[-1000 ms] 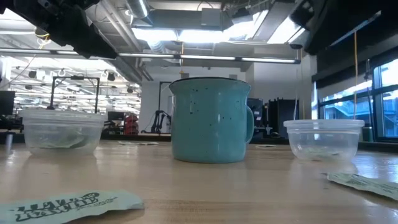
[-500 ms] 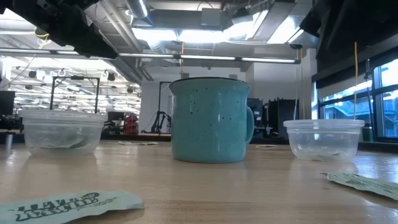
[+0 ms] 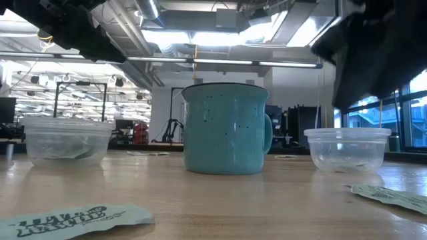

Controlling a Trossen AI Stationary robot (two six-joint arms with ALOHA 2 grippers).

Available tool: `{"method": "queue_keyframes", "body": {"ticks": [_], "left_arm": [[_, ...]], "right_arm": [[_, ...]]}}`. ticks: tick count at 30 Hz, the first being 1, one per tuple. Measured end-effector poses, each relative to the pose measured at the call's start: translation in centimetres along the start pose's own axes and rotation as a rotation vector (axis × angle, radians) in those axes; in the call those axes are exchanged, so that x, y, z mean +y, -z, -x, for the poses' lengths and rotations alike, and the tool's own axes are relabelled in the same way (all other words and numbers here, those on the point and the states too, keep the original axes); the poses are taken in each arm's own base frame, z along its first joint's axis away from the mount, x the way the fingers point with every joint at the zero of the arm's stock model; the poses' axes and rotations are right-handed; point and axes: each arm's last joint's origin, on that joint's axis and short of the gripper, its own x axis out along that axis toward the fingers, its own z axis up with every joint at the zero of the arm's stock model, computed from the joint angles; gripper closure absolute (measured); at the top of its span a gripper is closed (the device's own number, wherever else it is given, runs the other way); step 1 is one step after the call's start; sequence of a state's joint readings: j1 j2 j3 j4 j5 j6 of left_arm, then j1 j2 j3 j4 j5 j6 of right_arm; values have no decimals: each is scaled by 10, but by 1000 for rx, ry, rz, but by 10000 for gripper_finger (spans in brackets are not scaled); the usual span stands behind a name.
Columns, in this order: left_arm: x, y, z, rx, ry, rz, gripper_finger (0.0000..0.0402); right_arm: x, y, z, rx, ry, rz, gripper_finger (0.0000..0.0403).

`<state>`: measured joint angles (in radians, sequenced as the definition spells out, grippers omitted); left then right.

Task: Pick and place Stevia / Truvia into bins
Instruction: Put the green stevia packet into the right transparent container

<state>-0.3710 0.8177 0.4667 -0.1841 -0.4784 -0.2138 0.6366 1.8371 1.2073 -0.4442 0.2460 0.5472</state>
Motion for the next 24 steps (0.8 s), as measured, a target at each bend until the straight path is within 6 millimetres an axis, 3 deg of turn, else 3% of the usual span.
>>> {"method": "queue_keyframes", "body": {"ticks": [10, 24], "left_arm": [[0, 0, 0, 0, 1, 0, 319], [0, 0, 0, 1, 0, -1, 318]], "right_arm": [[2, 13, -29, 90, 11, 5, 282], [2, 24, -48, 165, 40, 11, 290]]}}
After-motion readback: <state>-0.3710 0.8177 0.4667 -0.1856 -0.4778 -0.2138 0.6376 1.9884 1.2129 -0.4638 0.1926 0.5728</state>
